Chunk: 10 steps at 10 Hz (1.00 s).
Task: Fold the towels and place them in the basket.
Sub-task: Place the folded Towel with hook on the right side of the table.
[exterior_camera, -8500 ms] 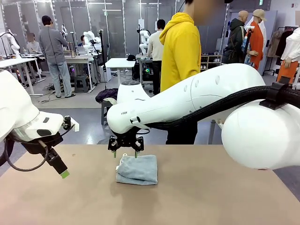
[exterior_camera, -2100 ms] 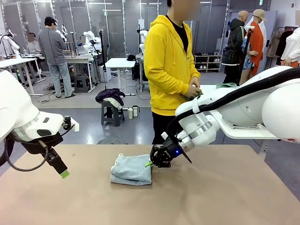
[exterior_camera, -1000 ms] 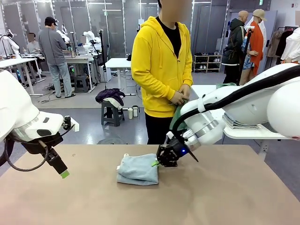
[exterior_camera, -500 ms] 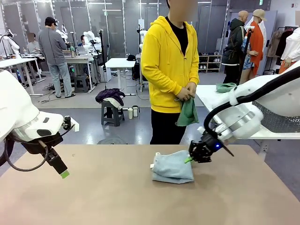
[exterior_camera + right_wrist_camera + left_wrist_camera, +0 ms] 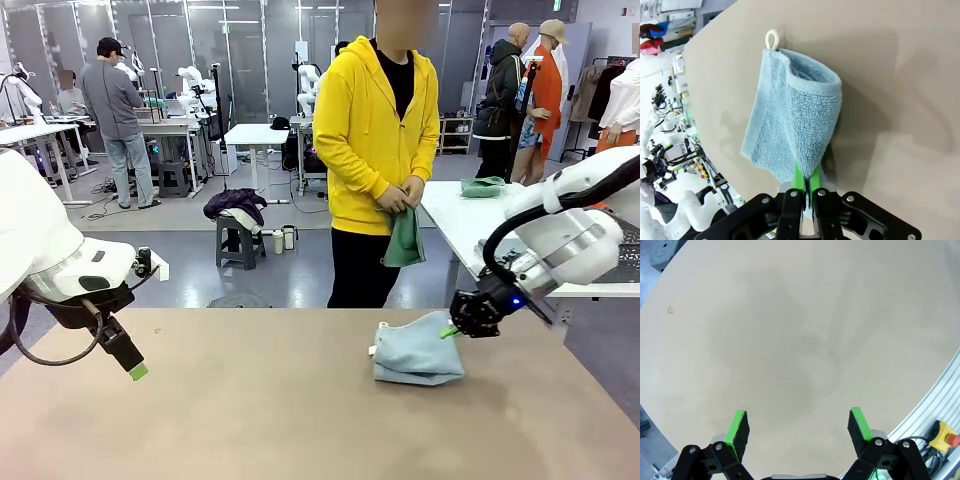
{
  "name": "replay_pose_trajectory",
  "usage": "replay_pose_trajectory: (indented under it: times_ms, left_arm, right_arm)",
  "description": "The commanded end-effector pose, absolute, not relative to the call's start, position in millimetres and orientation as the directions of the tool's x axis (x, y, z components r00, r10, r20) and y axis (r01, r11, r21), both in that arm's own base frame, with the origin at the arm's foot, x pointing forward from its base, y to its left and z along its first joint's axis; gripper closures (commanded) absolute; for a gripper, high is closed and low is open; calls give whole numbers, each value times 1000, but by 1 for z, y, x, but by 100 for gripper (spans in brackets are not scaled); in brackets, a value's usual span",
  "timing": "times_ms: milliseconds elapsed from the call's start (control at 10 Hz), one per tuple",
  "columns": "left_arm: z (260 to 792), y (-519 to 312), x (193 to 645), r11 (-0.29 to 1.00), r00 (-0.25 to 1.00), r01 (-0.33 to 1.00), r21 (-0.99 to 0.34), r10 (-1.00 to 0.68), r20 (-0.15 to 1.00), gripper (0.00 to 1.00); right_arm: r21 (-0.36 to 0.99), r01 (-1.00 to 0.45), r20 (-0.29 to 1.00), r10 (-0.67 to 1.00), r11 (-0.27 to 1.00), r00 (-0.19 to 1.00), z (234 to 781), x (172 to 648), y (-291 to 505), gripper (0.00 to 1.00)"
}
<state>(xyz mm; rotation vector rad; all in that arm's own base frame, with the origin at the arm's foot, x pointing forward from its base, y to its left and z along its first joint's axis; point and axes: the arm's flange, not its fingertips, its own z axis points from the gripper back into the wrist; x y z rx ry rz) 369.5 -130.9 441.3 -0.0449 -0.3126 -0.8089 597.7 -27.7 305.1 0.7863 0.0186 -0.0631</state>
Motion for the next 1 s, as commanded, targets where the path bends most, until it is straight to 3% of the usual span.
replay_pose_trajectory:
  times_ms: [0,900]
  left_arm:
    - [440,-134,370,701,655,708,85,-696,293,0]
    - [440,-134,370,701,655,708,85,-696,293,0]
  right_arm:
    - [671,43,-30,-31,740,999,307,598,-57,96]
    - [539,132,-48,-126,832,991,308,602,-161,96]
